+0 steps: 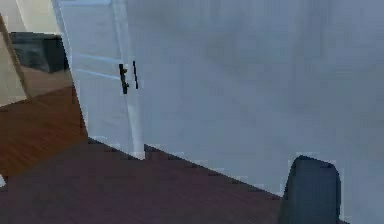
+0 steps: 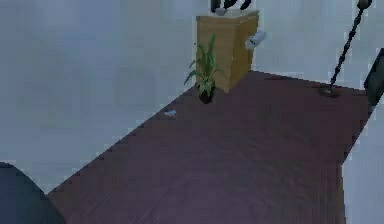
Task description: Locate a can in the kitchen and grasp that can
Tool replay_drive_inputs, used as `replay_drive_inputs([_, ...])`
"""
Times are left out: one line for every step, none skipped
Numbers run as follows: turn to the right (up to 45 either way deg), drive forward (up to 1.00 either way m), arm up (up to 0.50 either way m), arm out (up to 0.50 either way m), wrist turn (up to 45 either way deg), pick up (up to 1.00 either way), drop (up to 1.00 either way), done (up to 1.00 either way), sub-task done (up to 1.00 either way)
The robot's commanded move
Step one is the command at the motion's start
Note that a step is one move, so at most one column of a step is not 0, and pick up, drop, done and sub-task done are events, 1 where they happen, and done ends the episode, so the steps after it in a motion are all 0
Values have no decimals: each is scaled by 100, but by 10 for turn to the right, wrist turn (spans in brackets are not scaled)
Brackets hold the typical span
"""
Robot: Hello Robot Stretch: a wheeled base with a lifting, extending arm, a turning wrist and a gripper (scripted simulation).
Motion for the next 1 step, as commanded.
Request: replay_drive_inputs([-420, 0, 0, 0, 0, 0, 0, 0, 0])
